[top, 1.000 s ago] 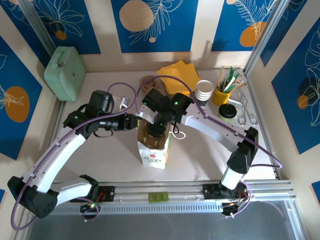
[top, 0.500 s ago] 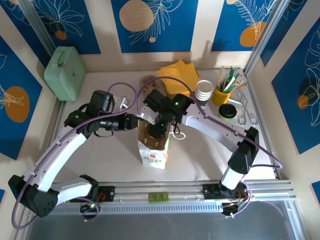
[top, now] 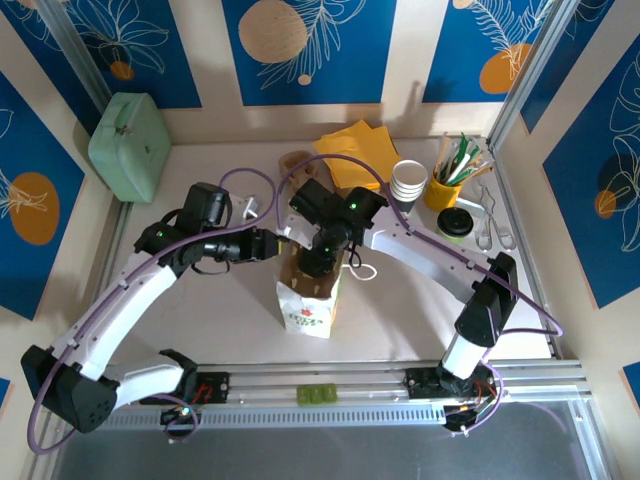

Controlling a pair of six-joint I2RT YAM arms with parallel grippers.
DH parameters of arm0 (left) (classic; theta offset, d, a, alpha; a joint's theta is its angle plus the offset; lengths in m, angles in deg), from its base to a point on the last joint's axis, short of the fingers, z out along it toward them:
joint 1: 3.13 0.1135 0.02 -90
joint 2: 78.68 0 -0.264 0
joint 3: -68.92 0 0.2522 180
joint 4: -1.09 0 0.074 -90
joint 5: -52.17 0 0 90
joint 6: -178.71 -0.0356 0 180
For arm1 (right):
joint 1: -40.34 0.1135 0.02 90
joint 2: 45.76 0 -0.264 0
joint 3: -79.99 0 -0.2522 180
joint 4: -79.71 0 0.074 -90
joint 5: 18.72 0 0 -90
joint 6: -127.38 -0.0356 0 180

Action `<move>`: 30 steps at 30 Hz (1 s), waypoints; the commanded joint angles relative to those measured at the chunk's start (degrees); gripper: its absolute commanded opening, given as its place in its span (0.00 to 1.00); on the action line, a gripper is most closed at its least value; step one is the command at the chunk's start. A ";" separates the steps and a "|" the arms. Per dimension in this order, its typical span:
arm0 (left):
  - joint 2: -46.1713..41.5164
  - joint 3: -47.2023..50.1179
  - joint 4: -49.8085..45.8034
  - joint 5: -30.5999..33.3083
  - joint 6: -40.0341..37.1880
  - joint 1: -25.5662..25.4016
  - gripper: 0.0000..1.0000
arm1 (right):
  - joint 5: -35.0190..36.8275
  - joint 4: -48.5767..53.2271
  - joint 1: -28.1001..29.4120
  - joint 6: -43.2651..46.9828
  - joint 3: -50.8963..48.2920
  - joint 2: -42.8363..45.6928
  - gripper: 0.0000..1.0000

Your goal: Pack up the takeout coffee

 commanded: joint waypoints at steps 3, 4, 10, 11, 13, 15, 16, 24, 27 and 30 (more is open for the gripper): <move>-1.90 -0.17 6.39 -7.59 0.25 -0.89 0.20 | -0.97 -0.73 -0.17 -0.39 -2.27 -2.52 0.40; -2.12 -0.05 6.48 -7.60 0.27 -0.94 0.17 | -1.01 -0.90 -0.29 -0.49 -2.44 -2.50 0.40; -2.35 -0.36 4.68 -6.01 -0.51 -0.95 0.03 | -1.80 -1.67 -0.57 -0.71 -3.77 -1.61 0.40; -2.40 -0.66 3.89 -5.32 -0.87 -0.94 0.02 | -1.80 -1.95 -0.71 -0.74 -4.18 -1.27 0.40; -2.65 -0.96 3.08 -4.30 -1.18 -0.95 0.00 | -1.68 -2.15 -0.68 -0.59 -4.91 -0.77 0.40; -2.76 -1.51 2.66 -3.50 -1.33 -0.95 0.00 | -1.29 -2.12 -0.68 -0.32 -5.39 -0.58 0.40; -2.80 -1.82 2.26 -3.06 -1.33 -0.95 0.00 | -1.15 -1.88 -0.68 -0.28 -5.49 -0.48 0.40; -3.12 -3.11 1.05 -1.67 -1.50 -1.02 0.00 | 0.03 -2.33 -0.83 0.45 -7.73 0.58 0.40; -3.03 -3.07 1.13 -1.70 -1.37 -0.96 0.00 | -0.37 -3.09 -0.95 0.69 -8.31 0.91 0.40; -2.90 -3.10 1.04 -1.60 -1.38 -1.03 0.00 | -1.34 -3.43 -0.94 0.82 -7.98 0.46 0.41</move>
